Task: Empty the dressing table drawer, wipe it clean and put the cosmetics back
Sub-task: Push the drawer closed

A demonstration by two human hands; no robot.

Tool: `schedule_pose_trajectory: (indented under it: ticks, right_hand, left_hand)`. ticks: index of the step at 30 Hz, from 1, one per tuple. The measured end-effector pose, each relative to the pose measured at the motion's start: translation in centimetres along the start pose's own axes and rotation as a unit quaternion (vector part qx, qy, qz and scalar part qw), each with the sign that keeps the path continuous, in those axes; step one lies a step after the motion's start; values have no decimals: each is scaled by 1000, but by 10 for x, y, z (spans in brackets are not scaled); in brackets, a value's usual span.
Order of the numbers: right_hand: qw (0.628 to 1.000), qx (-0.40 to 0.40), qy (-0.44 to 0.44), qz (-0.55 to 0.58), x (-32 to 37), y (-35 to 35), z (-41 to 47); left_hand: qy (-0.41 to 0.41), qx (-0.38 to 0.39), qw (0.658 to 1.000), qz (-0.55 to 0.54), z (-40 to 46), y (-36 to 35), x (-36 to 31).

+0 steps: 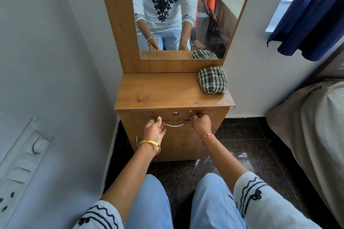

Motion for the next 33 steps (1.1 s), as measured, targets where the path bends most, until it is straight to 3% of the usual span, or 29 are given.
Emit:
schedule_pose_trajectory:
  ticks: [8,13,17,21,24,27,30,33]
  right_hand:
    - [999,-1,30,-41,3,6,-17]
    - [984,-34,122,-125,12,18,-50]
    - [951,-77,198,-224,20,28,-73]
    - [901,-127,294,-292,35,38,-99]
    - [868,-150,345,-323,43,38,-108]
    - [833,-169,382,-363,51,36,-114]
    - [787,-175,408,-429,58,29,-112]
    - [731,-175,429,-501,60,14,-104]
  left_hand:
    - [-30,16,997,76,-5,2,-7]
    - [-95,23,980,172,-13,3,-22]
    - [-167,41,951,257,-26,0,-41]
    - [-265,63,899,342,-44,-11,-73]
    - [-332,81,840,421,-56,-21,-88]
    - [-404,114,748,514,-62,-31,-95]
    - [-458,154,628,610,-59,-45,-94]
    - [-464,190,470,726,-49,-56,-78]
Point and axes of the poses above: each hand's wrist, its own z-axis towards the middle knuckle, its own y-axis out of the back of the hand, x = y × z, the point moved 8 cm from there along z, towards the middle knuckle, and after that the axes turned 14 degrees about -y, right-handed, at the moved point
